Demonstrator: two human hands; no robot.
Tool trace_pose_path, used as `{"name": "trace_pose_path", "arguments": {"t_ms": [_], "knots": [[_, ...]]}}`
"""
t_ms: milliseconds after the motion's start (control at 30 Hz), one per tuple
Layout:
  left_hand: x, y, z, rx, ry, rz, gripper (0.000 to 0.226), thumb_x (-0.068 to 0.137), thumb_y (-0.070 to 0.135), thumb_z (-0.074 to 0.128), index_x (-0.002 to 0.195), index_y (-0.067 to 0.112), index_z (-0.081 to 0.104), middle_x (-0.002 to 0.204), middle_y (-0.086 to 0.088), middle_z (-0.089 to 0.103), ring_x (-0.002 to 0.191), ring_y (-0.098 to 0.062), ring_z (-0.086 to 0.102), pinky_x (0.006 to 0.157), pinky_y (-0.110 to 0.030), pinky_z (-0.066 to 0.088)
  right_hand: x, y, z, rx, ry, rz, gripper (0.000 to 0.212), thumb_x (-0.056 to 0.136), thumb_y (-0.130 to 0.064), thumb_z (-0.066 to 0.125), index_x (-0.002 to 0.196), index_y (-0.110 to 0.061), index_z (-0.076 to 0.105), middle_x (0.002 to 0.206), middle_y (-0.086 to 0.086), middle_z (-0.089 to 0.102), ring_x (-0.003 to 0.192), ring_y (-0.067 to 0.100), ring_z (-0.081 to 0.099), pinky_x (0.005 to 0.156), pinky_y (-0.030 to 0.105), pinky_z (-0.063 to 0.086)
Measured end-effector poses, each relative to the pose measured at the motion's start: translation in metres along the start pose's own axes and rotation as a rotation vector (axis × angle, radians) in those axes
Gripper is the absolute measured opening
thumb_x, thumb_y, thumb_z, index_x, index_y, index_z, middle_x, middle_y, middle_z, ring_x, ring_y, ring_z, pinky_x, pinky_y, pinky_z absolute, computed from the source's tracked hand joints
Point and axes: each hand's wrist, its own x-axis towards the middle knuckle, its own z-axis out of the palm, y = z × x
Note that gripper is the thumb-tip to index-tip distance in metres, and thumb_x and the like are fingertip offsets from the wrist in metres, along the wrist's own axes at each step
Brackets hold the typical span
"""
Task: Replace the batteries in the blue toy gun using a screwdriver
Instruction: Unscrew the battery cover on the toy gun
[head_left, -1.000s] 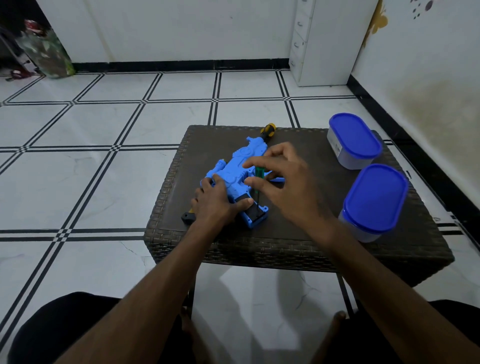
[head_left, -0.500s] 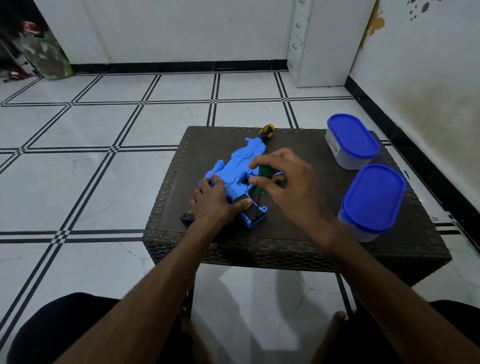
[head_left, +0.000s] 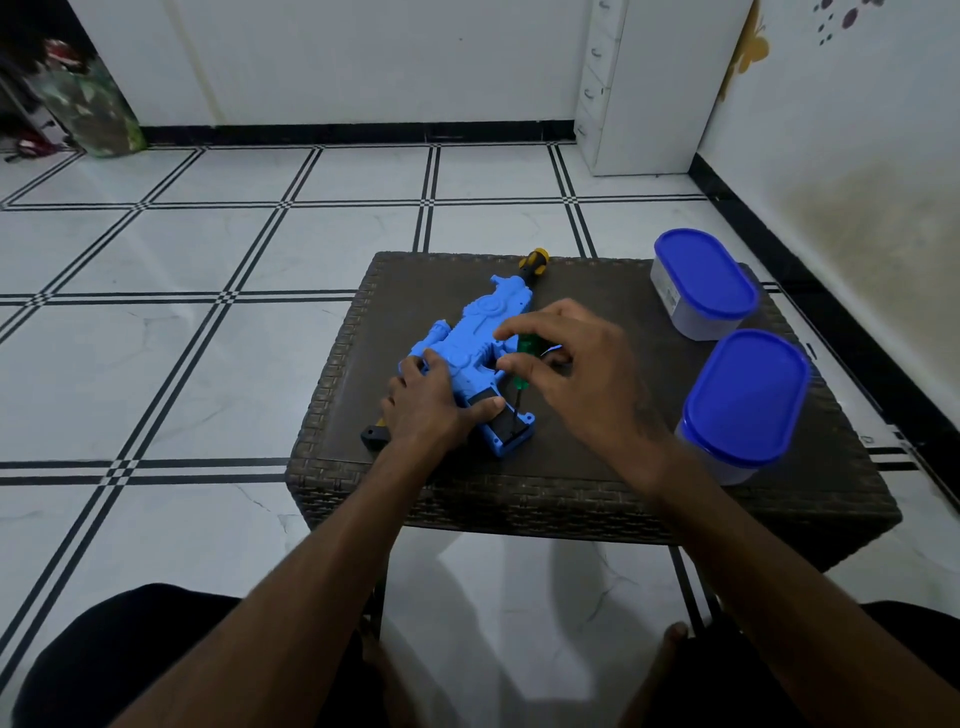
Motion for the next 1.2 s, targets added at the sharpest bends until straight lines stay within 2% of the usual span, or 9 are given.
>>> {"name": "trace_pose_path", "arguments": {"t_ms": [200,300,467,567,700,900,1000,1100,1200], "knots": [[-0.0003,0.0006,-0.0002,-0.006,0.009,-0.001,0.111,0.075,0.072,0.061,0.154,0.013,0.011,0.156,-0.014,0.018,0.140,-0.037,0.025,0.113,-0.052,0.025,-0.0023,-0.0015,-0.0030,0.083,-0.007,0.036,0.034,0.088,-0.001,0.065,0.118,-0.016,0.063,0.109,-0.003,0.070,0.103,0.006,0.067,0.087,0.019,0.056],[-0.0011,0.0005,-0.0003,-0.007,0.005,-0.001,0.111,0.075,0.072,0.061,0.154,0.013,0.011,0.157,-0.014,0.016,0.141,-0.037,0.023,0.114,-0.052,0.024,-0.0037,-0.0006,-0.0009,0.000,-0.001,-0.023,0.029,0.089,-0.010,0.065,0.116,-0.018,0.069,0.113,-0.006,0.068,0.102,0.008,0.066,0.086,0.027,0.057],[-0.0002,-0.0006,-0.0002,0.006,0.003,0.001,0.112,0.074,0.075,0.059,0.154,0.013,0.011,0.157,-0.014,0.017,0.139,-0.038,0.026,0.113,-0.051,0.026,-0.0002,-0.0001,0.0015,0.031,0.016,0.017,0.033,0.084,-0.014,0.076,0.115,-0.024,0.072,0.100,-0.002,0.059,0.080,0.013,0.063,0.074,0.024,0.055],[-0.0001,-0.0002,-0.0004,0.012,0.007,0.000,0.112,0.074,0.074,0.060,0.154,0.013,0.012,0.156,-0.015,0.019,0.138,-0.038,0.028,0.112,-0.052,0.028,0.0003,-0.0027,-0.0013,0.062,-0.015,0.037,0.042,0.087,-0.005,0.069,0.125,-0.023,0.062,0.105,-0.005,0.065,0.092,0.009,0.067,0.081,0.026,0.057],[-0.0002,0.0004,0.0002,0.013,0.011,-0.001,0.112,0.074,0.074,0.060,0.154,0.013,0.011,0.156,-0.015,0.019,0.139,-0.038,0.027,0.112,-0.052,0.027,-0.0020,-0.0020,-0.0015,0.074,-0.046,0.032,0.038,0.086,0.004,0.054,0.117,-0.017,0.061,0.110,-0.002,0.069,0.097,0.014,0.069,0.081,0.034,0.059],[-0.0005,-0.0001,-0.0001,0.000,0.000,0.001,0.111,0.075,0.073,0.059,0.155,0.013,0.010,0.157,-0.014,0.016,0.141,-0.037,0.024,0.114,-0.053,0.025,-0.0022,0.0001,0.0032,0.028,-0.007,-0.027,0.026,0.086,-0.020,0.075,0.112,-0.022,0.072,0.105,0.000,0.060,0.088,0.013,0.064,0.075,0.025,0.056],[-0.0002,-0.0001,0.0000,0.004,0.003,0.000,0.112,0.074,0.075,0.059,0.154,0.012,0.011,0.156,-0.015,0.017,0.140,-0.038,0.025,0.112,-0.053,0.027,-0.0012,-0.0002,0.0013,0.025,0.005,-0.015,0.026,0.086,-0.012,0.074,0.111,-0.020,0.073,0.100,0.001,0.062,0.082,0.014,0.065,0.074,0.025,0.055],[-0.0003,0.0013,-0.0007,0.013,0.004,-0.002,0.113,0.074,0.074,0.060,0.154,0.012,0.011,0.156,-0.015,0.018,0.139,-0.038,0.025,0.112,-0.052,0.026,-0.0011,-0.0025,-0.0010,0.045,-0.027,0.008,0.036,0.090,-0.003,0.064,0.122,-0.020,0.063,0.109,-0.002,0.068,0.096,0.004,0.067,0.083,0.024,0.057],[-0.0008,0.0018,-0.0010,0.018,0.003,-0.003,0.112,0.075,0.072,0.060,0.154,0.011,0.010,0.156,-0.016,0.017,0.140,-0.038,0.024,0.113,-0.052,0.026,-0.0027,-0.0026,-0.0011,0.031,-0.042,-0.011,0.034,0.089,0.000,0.057,0.118,-0.018,0.063,0.109,-0.003,0.068,0.100,0.009,0.067,0.082,0.030,0.058]]}}
